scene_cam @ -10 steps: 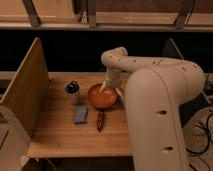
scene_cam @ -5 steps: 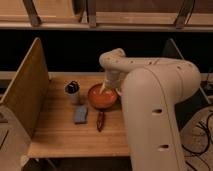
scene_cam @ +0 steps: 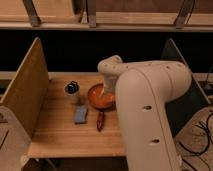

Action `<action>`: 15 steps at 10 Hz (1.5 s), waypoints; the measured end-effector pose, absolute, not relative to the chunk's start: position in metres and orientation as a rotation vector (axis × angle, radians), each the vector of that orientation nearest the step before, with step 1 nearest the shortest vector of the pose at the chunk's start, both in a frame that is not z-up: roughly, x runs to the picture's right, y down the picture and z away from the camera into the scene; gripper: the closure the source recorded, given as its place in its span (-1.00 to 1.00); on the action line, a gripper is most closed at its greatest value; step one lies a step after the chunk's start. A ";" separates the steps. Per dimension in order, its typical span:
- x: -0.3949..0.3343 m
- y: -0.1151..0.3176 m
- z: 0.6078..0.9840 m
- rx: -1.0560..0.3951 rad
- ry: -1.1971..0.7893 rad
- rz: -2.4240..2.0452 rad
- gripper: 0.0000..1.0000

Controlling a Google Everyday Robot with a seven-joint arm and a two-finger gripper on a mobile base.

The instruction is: Pick up the ceramic bowl

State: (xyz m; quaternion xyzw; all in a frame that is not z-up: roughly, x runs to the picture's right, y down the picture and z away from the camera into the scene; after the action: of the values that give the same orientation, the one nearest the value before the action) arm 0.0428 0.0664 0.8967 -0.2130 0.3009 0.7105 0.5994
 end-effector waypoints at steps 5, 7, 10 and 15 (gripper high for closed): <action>0.044 0.071 0.900 -0.495 0.708 1.637 -0.60; 0.043 0.086 0.910 -0.519 0.748 1.634 -0.60; 0.041 0.106 0.923 -0.549 0.803 1.642 -0.48; 0.043 0.101 0.931 -0.528 0.791 1.675 0.56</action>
State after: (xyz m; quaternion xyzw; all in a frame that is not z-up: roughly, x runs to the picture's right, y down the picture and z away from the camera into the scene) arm 0.0430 0.1011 0.9311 -0.2250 0.3370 0.7141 0.5709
